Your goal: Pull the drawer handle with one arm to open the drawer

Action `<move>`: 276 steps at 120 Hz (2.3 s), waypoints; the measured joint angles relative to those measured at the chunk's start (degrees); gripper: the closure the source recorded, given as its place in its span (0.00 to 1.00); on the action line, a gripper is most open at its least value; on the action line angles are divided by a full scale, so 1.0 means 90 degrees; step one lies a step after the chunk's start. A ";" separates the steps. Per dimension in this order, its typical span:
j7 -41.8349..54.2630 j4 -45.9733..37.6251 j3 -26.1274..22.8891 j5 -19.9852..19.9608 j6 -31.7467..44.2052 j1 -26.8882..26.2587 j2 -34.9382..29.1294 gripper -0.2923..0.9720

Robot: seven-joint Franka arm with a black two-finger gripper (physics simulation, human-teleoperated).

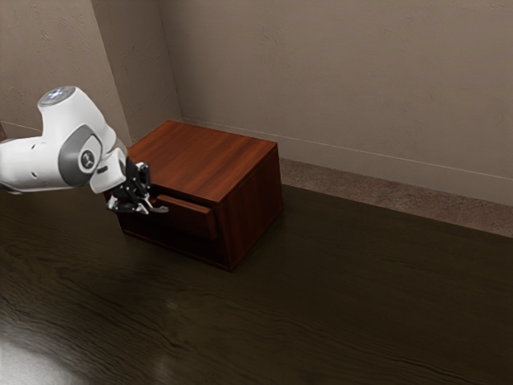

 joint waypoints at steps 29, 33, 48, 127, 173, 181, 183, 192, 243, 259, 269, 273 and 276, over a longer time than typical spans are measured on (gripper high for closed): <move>0.0015 -0.0205 -0.0001 -0.0001 -0.0077 0.0020 -0.0181 0.77; 0.0017 -0.0243 0.0001 0.0000 -0.0083 0.0012 -0.0218 0.77; 0.0023 -0.0356 -0.0009 -0.0002 -0.0096 -0.0015 -0.0304 0.76; 0.0059 -0.0988 0.0030 0.0000 -0.0104 0.0013 -0.0869 0.78; 0.0083 -0.1467 0.0204 0.0067 -0.0043 -0.0052 -0.1297 0.80; 0.0082 -0.1518 0.0208 0.0074 -0.0043 -0.0043 -0.1347 0.79; 0.0081 -0.1526 0.0209 0.0074 -0.0043 -0.0042 -0.1358 0.79; 0.0080 -0.1571 0.0218 0.0080 -0.0039 -0.0042 -0.1393 0.79; 0.0081 -0.1849 0.0314 0.0082 -0.0028 -0.0031 -0.1696 0.80; 0.0084 -0.1935 0.0314 0.0075 -0.0031 -0.0027 -0.1785 0.79; 0.0088 -0.1975 0.0313 0.0070 -0.0040 -0.0026 -0.1820 0.79; 0.0089 -0.1988 0.0313 0.0069 -0.0044 -0.0025 -0.1830 0.79; 0.0091 -0.1996 0.0313 0.0070 -0.0047 -0.0025 -0.1838 0.79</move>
